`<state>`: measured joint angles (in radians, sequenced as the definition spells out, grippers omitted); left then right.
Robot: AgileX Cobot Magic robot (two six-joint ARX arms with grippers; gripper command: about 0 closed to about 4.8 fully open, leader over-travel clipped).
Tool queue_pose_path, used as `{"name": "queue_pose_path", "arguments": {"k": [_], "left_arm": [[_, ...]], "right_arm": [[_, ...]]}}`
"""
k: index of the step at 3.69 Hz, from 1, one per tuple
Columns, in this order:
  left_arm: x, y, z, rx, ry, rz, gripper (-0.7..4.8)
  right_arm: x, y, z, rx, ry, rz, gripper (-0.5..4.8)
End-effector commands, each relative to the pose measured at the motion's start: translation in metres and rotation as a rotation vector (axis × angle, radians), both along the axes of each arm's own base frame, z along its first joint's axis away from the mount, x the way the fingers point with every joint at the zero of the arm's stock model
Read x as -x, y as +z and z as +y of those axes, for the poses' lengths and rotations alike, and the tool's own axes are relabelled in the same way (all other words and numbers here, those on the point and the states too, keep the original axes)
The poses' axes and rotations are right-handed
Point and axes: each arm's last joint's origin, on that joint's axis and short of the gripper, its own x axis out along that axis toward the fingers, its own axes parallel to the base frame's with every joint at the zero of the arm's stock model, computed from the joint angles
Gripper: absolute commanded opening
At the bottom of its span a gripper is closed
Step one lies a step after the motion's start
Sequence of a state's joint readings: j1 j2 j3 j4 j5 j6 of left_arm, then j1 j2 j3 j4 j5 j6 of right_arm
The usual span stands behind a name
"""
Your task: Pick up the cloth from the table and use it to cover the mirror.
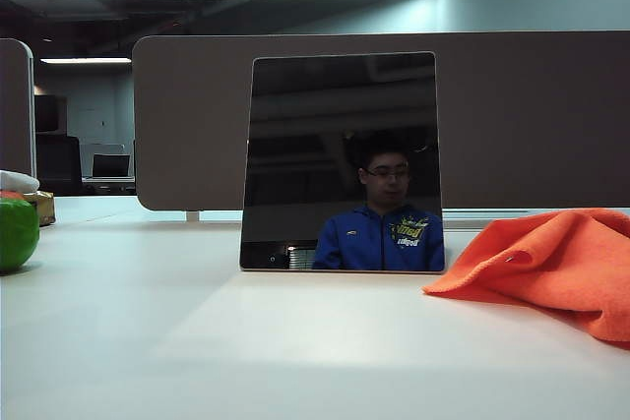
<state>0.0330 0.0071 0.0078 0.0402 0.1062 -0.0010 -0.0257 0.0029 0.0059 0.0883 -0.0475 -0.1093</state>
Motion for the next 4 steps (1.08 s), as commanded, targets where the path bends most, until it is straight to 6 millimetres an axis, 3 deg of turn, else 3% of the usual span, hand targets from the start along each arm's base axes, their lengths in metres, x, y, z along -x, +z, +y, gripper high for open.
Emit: {"name": "queue_pose_path", "arguments": {"k": [1,3,4], "left_arm": [[0.0,0.002,0.0,-0.001,-0.007,-0.009,-0.06],[0.0,0.002,0.0,0.05,-0.014,-0.009,-0.06],[0.012,0.041,-0.001,0.091,-0.033,-0.002,-0.06]], "right_arm": [[0.0,0.002,0.0,-0.004,-0.003,-0.022,-0.01],[0.002,0.011,0.0,-0.004,-0.002,-0.049,-0.01],[0.022,0.059,0.0,0.003,-0.029,-0.018,-0.01]]}}
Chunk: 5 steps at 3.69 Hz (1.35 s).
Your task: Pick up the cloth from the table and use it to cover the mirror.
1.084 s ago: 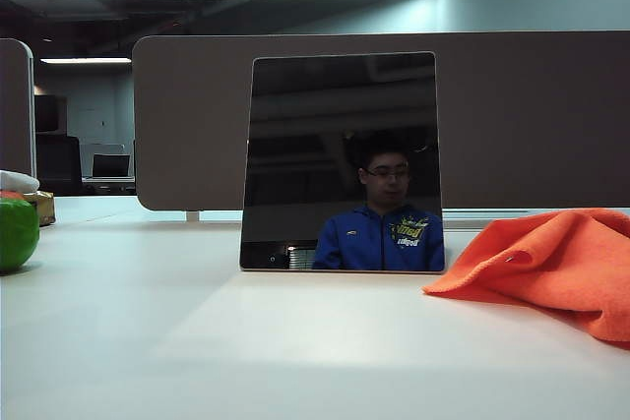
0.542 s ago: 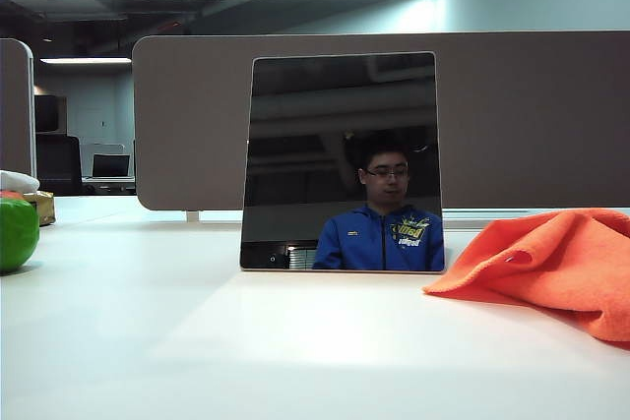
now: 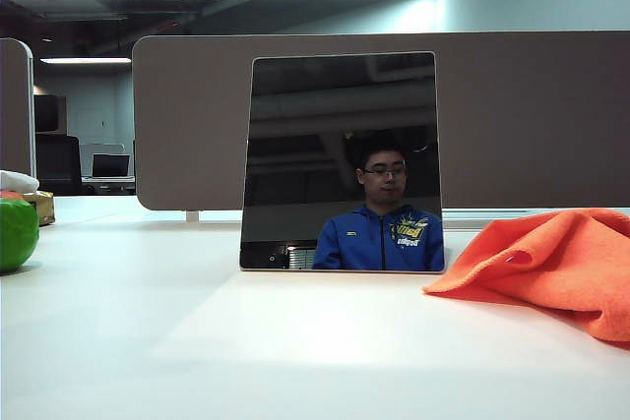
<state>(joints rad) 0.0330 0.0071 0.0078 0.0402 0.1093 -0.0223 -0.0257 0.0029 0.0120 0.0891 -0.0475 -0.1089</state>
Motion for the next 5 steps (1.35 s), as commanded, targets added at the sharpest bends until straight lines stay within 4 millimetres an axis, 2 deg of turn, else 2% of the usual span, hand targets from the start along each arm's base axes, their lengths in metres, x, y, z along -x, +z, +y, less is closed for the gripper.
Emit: {"name": "queue_pose_path", "arguments": {"k": [1,2,3,4,5], "left_arm": [[0.029,0.084,-0.003,0.064,-0.077,0.11,-0.06],[0.02,0.102,-0.006,0.067,-0.196,0.153,-0.06],[0.007,0.124,-0.009,0.068,-0.299,0.153,-0.06],[-0.005,0.128,-0.013,0.066,-0.484,0.141,-0.06],[-0.026,0.115,-0.025,-0.043,-0.885,0.19,-0.06]], "right_arm": [[0.035,0.107,0.0,0.071,-0.031,0.163,-0.01],[0.029,0.13,0.0,0.075,-0.026,0.219,-0.01],[0.012,0.157,0.0,0.077,-0.011,0.283,-0.01],[-0.013,0.161,0.003,0.058,0.129,0.408,-0.01],[-0.048,0.142,0.007,0.024,0.251,0.589,-0.01]]}}
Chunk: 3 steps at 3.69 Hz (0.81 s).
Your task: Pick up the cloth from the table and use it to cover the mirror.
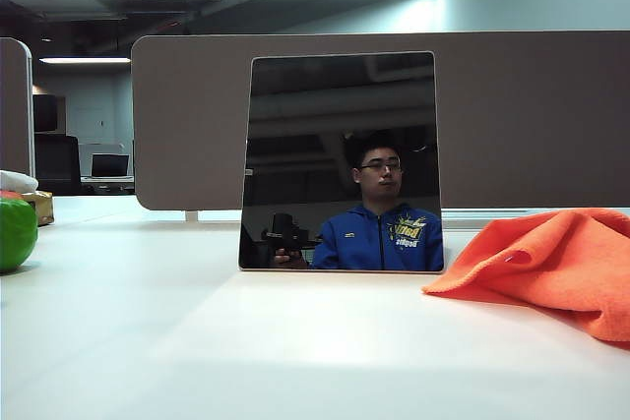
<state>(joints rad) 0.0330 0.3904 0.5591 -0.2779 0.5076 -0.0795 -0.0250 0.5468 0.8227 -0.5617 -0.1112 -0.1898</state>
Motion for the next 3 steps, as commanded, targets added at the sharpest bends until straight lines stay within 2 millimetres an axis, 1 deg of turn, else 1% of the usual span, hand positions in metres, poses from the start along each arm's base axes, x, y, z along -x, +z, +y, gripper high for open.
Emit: {"name": "queue_pose_path", "arguments": {"k": [1,2,3], "left_arm": [[-0.06,-0.052,-0.11,-0.556,-0.612,-0.083,-0.06],[-0.084,-0.067,-0.145,-0.52,-0.629,-0.202,-0.06],[-0.091,-0.077,-0.153,-0.488,-0.71,-0.215,-0.05]], "right_arm": [[-0.053,-0.037,0.03,0.004,0.274,0.36,-0.01],[-0.055,-0.042,0.029,0.017,0.236,0.414,-0.01],[-0.054,-0.043,0.029,0.017,0.235,0.425,0.0]]}}
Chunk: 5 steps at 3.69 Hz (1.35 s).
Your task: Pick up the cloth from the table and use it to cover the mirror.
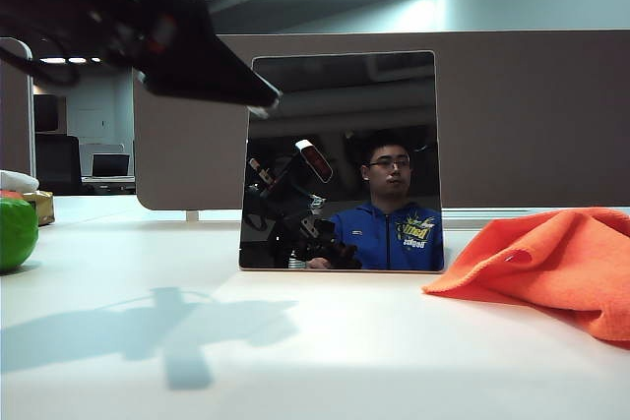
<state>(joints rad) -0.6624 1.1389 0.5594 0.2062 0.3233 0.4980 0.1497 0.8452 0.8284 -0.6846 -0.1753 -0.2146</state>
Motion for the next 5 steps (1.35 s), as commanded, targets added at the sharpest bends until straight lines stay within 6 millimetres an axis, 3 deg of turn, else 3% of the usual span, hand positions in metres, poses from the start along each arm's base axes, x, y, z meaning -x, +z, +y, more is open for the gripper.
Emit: {"name": "queue_pose_path", "arguments": {"k": [1,2,4,5], "left_arm": [[-0.021,-0.02,-0.051,0.041,-0.204,-0.069,1.25],[-0.041,-0.04,-0.083,-0.01,-0.289,-0.039,2.52],[-0.038,-0.057,-0.091,-0.053,-0.329,-0.031,2.51],[-0.044,-0.064,-0.109,-0.046,-0.37,-0.05,2.51]], "right_arm": [[0.001,-0.001,0.0,-0.008,0.005,0.02,-0.01],[0.002,-0.002,0.001,-0.018,0.019,0.035,0.0],[0.002,-0.002,0.001,-0.023,0.025,0.037,-0.01],[0.001,-0.002,0.001,-0.023,0.025,0.038,-0.01]]}}
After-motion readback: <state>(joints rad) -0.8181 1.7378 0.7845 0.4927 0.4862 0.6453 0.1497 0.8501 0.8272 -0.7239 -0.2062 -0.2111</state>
